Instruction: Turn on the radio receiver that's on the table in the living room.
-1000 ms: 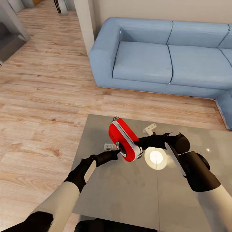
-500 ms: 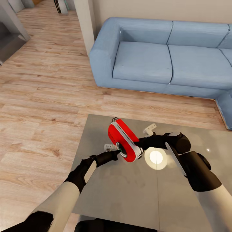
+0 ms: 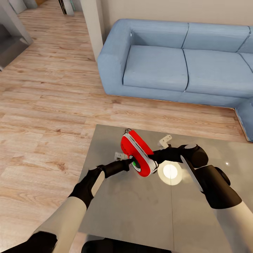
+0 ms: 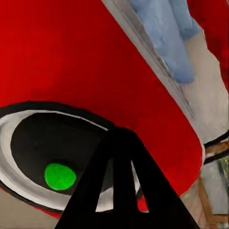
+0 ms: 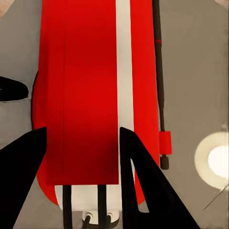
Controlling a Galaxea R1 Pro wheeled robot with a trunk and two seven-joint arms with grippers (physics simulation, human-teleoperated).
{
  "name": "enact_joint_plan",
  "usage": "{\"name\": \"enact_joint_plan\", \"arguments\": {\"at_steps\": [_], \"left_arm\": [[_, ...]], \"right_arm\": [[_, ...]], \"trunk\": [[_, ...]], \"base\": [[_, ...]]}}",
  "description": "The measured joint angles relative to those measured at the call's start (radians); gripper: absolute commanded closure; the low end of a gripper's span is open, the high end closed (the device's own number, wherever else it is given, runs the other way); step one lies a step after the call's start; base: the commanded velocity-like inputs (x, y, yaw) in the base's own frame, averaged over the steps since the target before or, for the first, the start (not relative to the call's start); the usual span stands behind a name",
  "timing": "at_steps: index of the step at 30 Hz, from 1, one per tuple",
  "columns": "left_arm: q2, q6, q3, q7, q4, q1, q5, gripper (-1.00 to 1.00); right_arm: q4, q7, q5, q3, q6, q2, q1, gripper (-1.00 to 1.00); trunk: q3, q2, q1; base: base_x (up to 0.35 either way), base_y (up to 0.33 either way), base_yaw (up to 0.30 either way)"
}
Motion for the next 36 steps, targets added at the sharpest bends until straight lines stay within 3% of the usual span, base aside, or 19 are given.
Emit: {"name": "enact_joint_plan", "arguments": {"at_steps": [4, 6, 9, 11, 12, 14, 16, 20, 22, 25, 28, 36], "left_arm": [[0.000, 0.064, 0.001, -0.070, -0.042, 0.000, -0.003, 1.00], [0.000, 0.081, 0.003, -0.085, -0.052, 0.000, -0.003, 1.00], [0.001, 0.086, 0.007, -0.091, -0.055, 0.000, -0.004, 1.00], [0.028, 0.087, 0.007, -0.094, -0.054, 0.000, -0.003, 1.00], [0.064, 0.086, 0.006, -0.105, -0.051, 0.000, -0.003, 1.00], [0.126, 0.085, 0.005, -0.141, -0.045, 0.000, 0.000, 1.00], [0.213, 0.079, 0.006, -0.224, -0.030, 0.001, 0.010, 1.00], [0.326, 0.066, 0.006, -0.282, 0.019, 0.010, 0.045, 1.00], [0.391, 0.032, 0.006, -0.320, 0.052, 0.031, 0.100, 1.00], [0.437, -0.012, 0.006, -0.373, 0.076, 0.069, 0.144, 1.00], [0.456, -0.025, 0.006, -0.393, 0.097, 0.084, 0.159, 1.00], [0.450, -0.024, 0.007, -0.394, 0.106, 0.087, 0.163, 1.00]], "right_arm": [[0.001, -0.020, 0.106, -0.005, -0.005, -0.002, 0.000, 1.00], [0.001, -0.045, 0.097, -0.008, 0.000, -0.012, 0.000, 1.00], [0.001, -0.080, 0.119, -0.012, -0.003, -0.028, 0.000, 1.00], [0.001, -0.087, 0.113, -0.013, -0.002, -0.041, -0.007, 1.00], [0.000, -0.092, 0.087, -0.014, 0.000, -0.059, -0.020, 1.00], [0.001, -0.100, 0.109, -0.018, -0.001, -0.088, -0.031, 1.00], [0.001, -0.118, 0.125, -0.023, -0.004, -0.111, -0.037, 1.00], [0.001, -0.144, 0.092, -0.032, 0.000, -0.117, -0.038, 1.00], [0.001, -0.152, 0.106, -0.036, 0.000, -0.118, -0.039, 1.00], [0.001, -0.154, 0.095, -0.037, 0.000, -0.119, -0.039, 1.00], [0.001, -0.153, 0.098, -0.038, 0.000, -0.118, -0.039, 1.00], [0.000, -0.153, 0.094, -0.038, 0.000, -0.107, -0.038, 1.00]], "trunk": [[0.000, 0.000, 0.000], [0.000, 0.000, 0.000], [0.000, 0.000, 0.000], [0.000, 0.000, 0.000], [0.000, 0.000, 0.000], [0.000, 0.000, 0.000], [0.000, 0.000, 0.000], [0.000, 0.000, 0.000], [0.000, 0.000, 0.000], [0.000, 0.000, 0.000], [0.000, 0.000, 0.000], [0.000, 0.000, 0.000]], "base": [[0.000, 0.000, 0.000], [0.000, 0.000, 0.000], [0.000, 0.000, 0.000], [0.000, 0.000, 0.000], [0.000, 0.000, 0.000], [0.000, 0.000, 0.000], [0.000, 0.000, 0.000], [0.000, 0.000, 0.000], [0.000, 0.000, 0.000], [0.000, 0.000, 0.000], [0.000, 0.000, 0.000], [0.000, 0.000, 0.000]]}}
